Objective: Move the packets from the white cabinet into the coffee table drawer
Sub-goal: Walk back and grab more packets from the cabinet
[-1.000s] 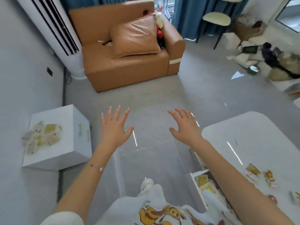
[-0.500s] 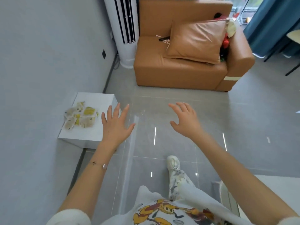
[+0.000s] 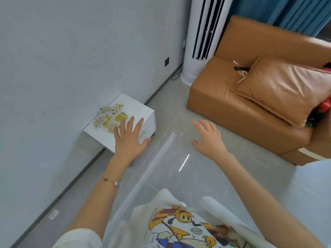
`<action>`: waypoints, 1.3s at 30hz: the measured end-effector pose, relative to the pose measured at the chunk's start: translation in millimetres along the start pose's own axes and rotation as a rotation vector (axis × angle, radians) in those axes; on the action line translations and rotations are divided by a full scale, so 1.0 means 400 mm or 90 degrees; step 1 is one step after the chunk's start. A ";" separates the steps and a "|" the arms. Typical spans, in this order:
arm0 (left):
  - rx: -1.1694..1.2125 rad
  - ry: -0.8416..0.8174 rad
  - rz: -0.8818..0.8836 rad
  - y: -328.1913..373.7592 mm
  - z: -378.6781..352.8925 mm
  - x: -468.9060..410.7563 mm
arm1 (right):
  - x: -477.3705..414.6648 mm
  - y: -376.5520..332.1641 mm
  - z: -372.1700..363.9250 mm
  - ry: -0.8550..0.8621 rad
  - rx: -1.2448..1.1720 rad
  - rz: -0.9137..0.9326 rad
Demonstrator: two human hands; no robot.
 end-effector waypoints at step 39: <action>0.149 -0.120 0.577 -0.727 -0.368 -0.667 | -1.318 -0.540 -0.564 -0.340 0.092 0.285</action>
Point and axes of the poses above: each hand's wrist, its own x-axis away from the middle knuckle, its own z-axis out of the back of the hand, y = z × x, the point moved 4 cm from there along -x, towards the middle knuckle, and after that the axes turned 1 degree about z, right-handed, at the moved point
